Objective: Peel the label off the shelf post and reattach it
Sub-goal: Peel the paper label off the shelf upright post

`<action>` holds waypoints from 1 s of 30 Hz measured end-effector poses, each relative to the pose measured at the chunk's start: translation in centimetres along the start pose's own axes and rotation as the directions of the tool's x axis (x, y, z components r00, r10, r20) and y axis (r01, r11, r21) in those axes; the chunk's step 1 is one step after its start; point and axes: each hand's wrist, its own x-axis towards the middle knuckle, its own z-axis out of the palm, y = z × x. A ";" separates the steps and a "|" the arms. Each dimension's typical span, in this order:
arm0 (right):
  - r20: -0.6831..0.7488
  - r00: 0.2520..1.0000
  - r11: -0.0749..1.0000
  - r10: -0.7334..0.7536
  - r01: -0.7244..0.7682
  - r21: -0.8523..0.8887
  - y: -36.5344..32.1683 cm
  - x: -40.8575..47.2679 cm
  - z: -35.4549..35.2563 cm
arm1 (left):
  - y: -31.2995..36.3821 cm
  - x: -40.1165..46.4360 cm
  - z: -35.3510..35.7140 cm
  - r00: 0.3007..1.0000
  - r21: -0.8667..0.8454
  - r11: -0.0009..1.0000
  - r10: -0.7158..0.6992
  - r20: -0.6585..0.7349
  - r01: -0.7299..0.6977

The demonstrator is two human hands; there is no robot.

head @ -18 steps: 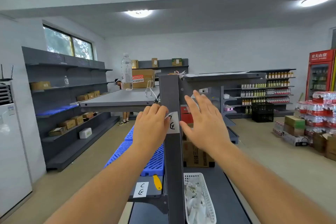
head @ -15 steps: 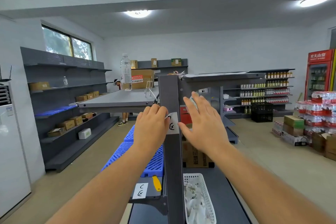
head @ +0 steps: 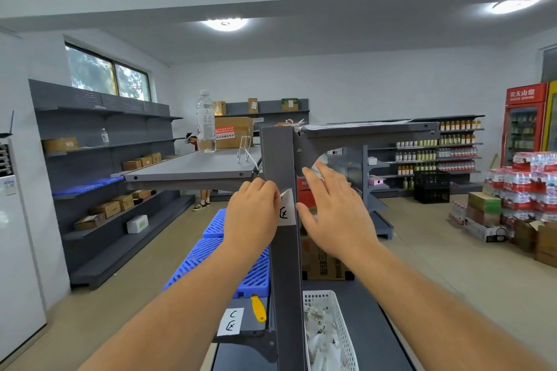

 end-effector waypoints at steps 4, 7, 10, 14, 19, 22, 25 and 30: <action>0.014 1.000 0.999 0.008 -0.009 0.037 -0.3 0.2 0.0 | 0.0 -0.4 -0.4 1.000 -0.019 1.000 0.008 0.005 -0.007; 0.023 1.000 0.999 0.017 -0.018 0.049 -0.4 0.2 0.0 | 0.0 -0.6 -0.6 1.000 -0.032 0.999 0.016 0.006 -0.015; 0.045 0.999 0.998 0.029 -0.032 0.063 -0.5 0.3 0.1 | 0.1 -0.9 -0.9 1.000 -0.043 0.999 0.028 0.014 -0.027; 0.043 0.998 0.995 0.038 -0.041 0.086 -0.3 0.1 0.2 | 0.3 -1.5 -1.2 0.999 -0.075 0.997 0.027 0.037 -0.024; 0.060 0.998 0.994 0.028 -0.034 0.107 -0.4 0.0 0.3 | 0.5 -2.3 -1.6 0.998 -0.121 0.992 0.025 0.051 -0.018; 0.064 0.998 0.988 0.021 -0.031 0.153 -0.5 -0.1 0.3 | 0.6 -2.8 -1.8 0.998 -0.132 0.991 0.040 0.049 -0.033; 0.066 0.997 0.973 0.038 -0.052 0.225 -0.4 0.1 0.6 | 1.0 -3.0 -2.5 0.999 -0.185 0.982 0.032 0.019 -0.028; 0.255 0.953 0.712 0.165 -0.294 0.637 -1.2 0.1 -0.2 | 2.3 -2.9 -4.3 0.998 -0.303 0.952 0.037 -0.041 -0.047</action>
